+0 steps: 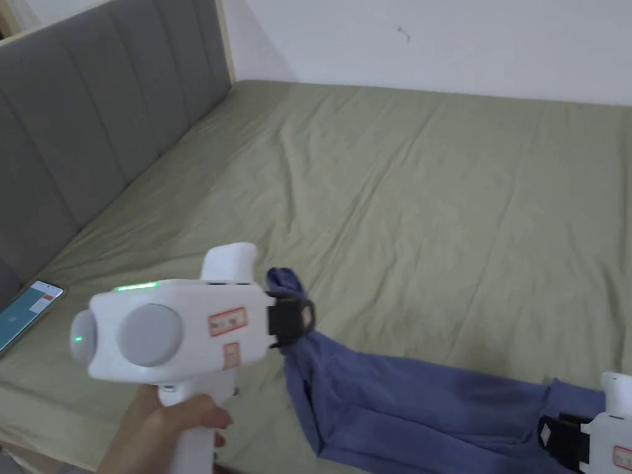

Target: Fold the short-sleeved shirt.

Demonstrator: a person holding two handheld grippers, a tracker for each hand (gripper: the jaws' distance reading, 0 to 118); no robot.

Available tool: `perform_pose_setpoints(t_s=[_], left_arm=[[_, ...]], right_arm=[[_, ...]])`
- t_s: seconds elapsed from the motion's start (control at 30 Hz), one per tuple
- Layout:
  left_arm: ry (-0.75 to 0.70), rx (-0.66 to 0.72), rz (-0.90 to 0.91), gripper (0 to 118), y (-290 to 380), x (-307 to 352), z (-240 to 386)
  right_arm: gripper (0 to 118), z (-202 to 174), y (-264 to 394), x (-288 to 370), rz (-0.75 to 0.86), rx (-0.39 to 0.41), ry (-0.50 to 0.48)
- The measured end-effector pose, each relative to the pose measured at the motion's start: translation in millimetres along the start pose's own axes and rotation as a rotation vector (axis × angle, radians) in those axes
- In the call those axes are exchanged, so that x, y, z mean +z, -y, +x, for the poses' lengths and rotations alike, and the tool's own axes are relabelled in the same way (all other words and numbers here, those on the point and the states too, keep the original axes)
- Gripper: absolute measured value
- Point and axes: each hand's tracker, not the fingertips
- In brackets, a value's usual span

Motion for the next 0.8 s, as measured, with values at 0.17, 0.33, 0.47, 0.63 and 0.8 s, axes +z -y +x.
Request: perform_pose_setpoints(t_s=[0.17, 0.33, 0.47, 0.63, 0.8], left_arm=[[0.18, -0.149, -0.099, 11, 26.1, -55.4, 81.6], [0.267, -0.214, -0.278, 39, 79.5, -139.7, 117.2], [0.257, -0.153, -0.409, 104, 97.3, -160.9, 116.0], [0.318, -0.008, -0.293, 44, 64.6, -123.4, 90.7], [0.198, -0.002, -0.25, 1, 54.9, -119.5, 69.7]], right_arm=[[4, 21.2, 5.0, 10.8, 0.016, -0.07, 0.007], [4, 41.7, 11.4, 18.3, 0.023, -0.118, 0.034], [4, 54.2, 17.4, 28.8, 0.035, -0.17, 0.041], [4, 48.4, 22.8, 48.8, 0.073, -0.126, 0.128], [4, 47.2, 24.9, 50.8, 0.114, -0.155, 0.058]])
